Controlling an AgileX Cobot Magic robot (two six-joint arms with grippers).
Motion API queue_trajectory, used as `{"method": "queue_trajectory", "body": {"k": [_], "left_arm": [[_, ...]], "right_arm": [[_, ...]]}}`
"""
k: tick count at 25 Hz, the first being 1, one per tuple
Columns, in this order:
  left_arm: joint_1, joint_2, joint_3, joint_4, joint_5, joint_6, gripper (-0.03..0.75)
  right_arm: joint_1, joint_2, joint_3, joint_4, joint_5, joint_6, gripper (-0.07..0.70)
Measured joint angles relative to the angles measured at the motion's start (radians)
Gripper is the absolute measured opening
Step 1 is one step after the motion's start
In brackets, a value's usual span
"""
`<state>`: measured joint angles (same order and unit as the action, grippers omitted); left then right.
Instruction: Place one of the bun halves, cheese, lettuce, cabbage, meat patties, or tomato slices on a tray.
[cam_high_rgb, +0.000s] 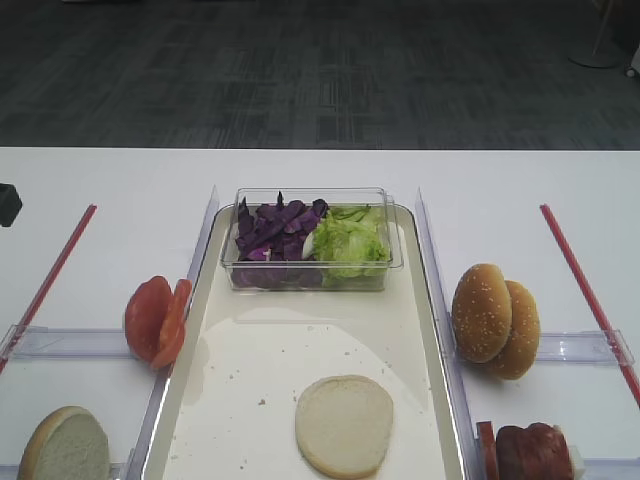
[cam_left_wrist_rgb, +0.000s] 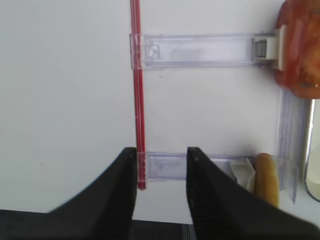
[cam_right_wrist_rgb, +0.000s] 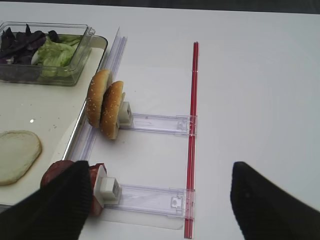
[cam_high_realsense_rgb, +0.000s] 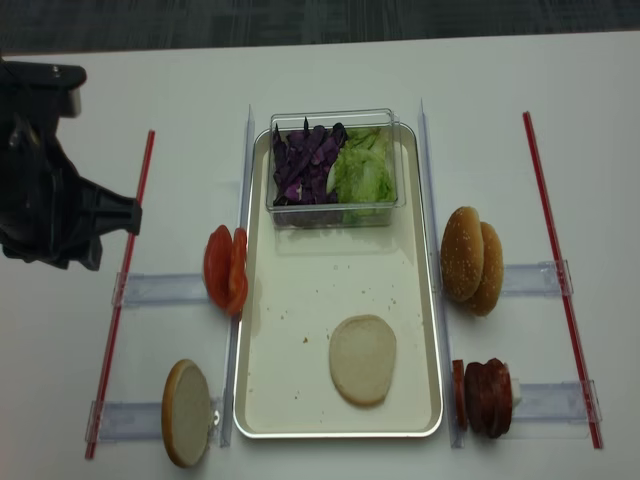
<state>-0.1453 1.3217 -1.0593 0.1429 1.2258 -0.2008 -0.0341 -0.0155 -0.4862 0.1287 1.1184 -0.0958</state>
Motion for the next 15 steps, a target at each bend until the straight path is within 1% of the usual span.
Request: {"method": "queue_trajectory", "body": {"k": [7, 13, 15], "left_arm": [[0.054, -0.002, 0.0, 0.004, 0.0, 0.013, 0.235], [0.057, -0.008, 0.003, -0.005, 0.0, 0.015, 0.235], [0.057, -0.029, 0.031, -0.025, -0.002, 0.037, 0.235]], "right_arm": [[0.0, 0.0, 0.0, 0.0, 0.0, 0.002, 0.589], [0.0, 0.0, 0.0, 0.0, -0.003, 0.0, 0.589], [0.0, 0.0, 0.0, 0.0, -0.003, 0.0, 0.589]]}}
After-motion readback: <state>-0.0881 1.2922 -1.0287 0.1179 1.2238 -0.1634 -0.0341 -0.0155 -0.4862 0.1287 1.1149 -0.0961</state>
